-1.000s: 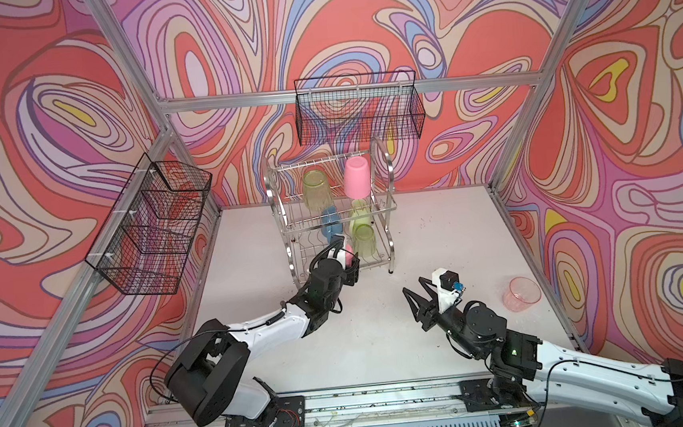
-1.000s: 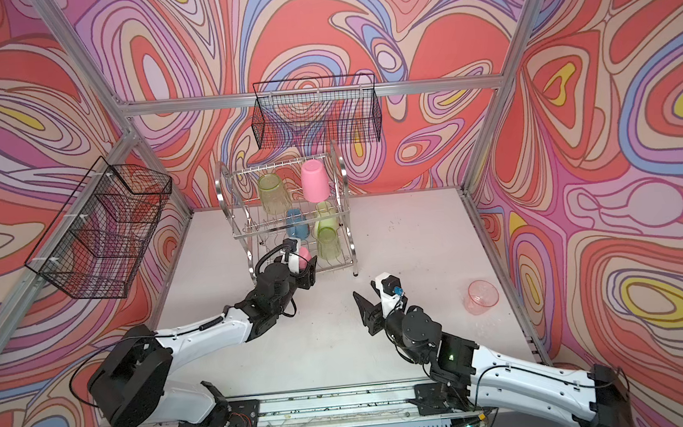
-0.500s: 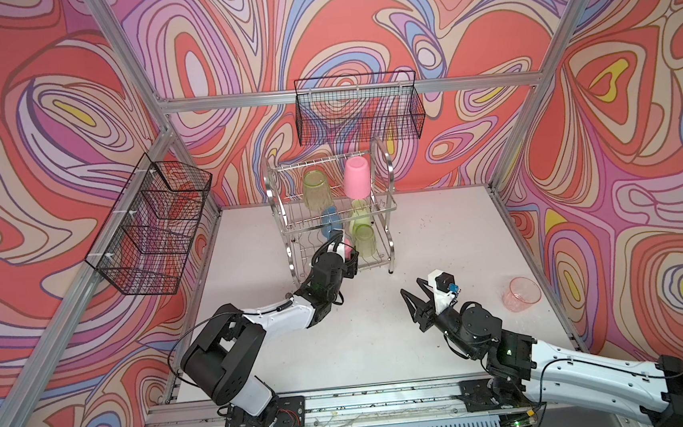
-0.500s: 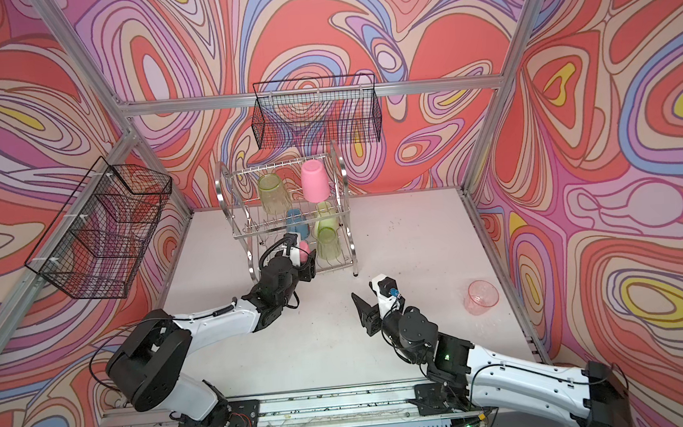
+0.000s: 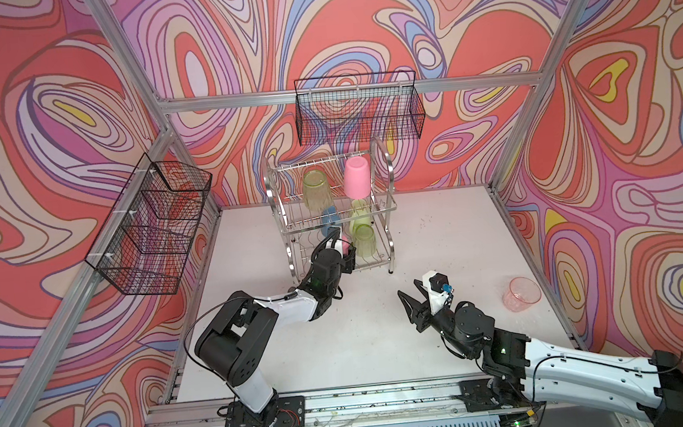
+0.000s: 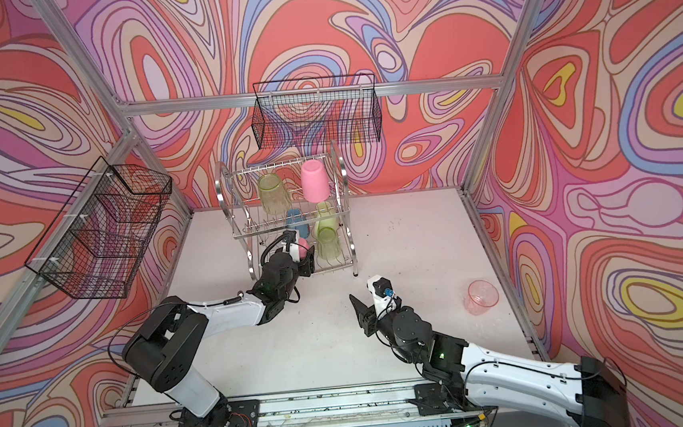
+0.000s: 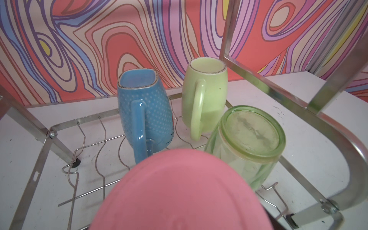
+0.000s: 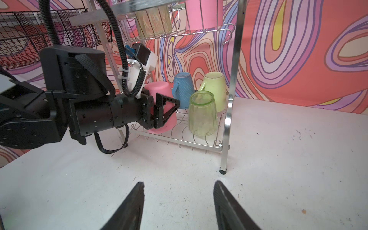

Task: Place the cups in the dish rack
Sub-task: 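Lower the pink cup into the lower rack tier with the left gripper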

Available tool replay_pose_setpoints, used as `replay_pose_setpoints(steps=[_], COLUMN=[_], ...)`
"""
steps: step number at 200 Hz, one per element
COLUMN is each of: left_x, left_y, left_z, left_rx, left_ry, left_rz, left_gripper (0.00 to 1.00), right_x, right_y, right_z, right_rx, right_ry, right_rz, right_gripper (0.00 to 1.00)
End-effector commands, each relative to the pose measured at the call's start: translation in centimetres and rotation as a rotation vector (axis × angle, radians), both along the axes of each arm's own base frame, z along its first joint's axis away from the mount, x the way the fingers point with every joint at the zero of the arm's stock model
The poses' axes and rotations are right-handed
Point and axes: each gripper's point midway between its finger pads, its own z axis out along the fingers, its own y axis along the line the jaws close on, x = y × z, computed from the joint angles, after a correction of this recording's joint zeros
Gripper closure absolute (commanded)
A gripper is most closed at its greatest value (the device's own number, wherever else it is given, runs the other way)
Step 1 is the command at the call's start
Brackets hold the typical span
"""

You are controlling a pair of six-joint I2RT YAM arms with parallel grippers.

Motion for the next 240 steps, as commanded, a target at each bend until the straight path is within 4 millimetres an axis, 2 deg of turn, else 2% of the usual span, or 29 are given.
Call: replay_pose_setpoints(steps=[1, 75, 146, 240], left_x=[1.3, 2.4, 3.4, 3.9], left_y=[-0.3, -0.5, -0.2, 1.1], left_z=[2.2, 1.1, 0.1, -1.3], left_rx=[-0.053, -0.049, -0.049, -0.040], left_ry=[-0.075, -0.087, -0.092, -0.111], left_rz=[0.000, 0.001, 0.014, 0.072], left_gripper=[0.37, 0.37, 0.37, 0.34], right_x=[0.2, 0.6, 1.3, 2.5], right_y=[-0.1, 0.4, 0.1, 0.0], right_z=[-0.5, -2.1, -3.3, -4.1], right_rx=[0.000, -0.005, 0.001, 0.018], right_ry=[0.003, 0.035, 0.061, 0.092], right_rz=[-0.007, -0.005, -0.011, -0.010], right_gripper=[0.43, 0.43, 0.43, 0.42])
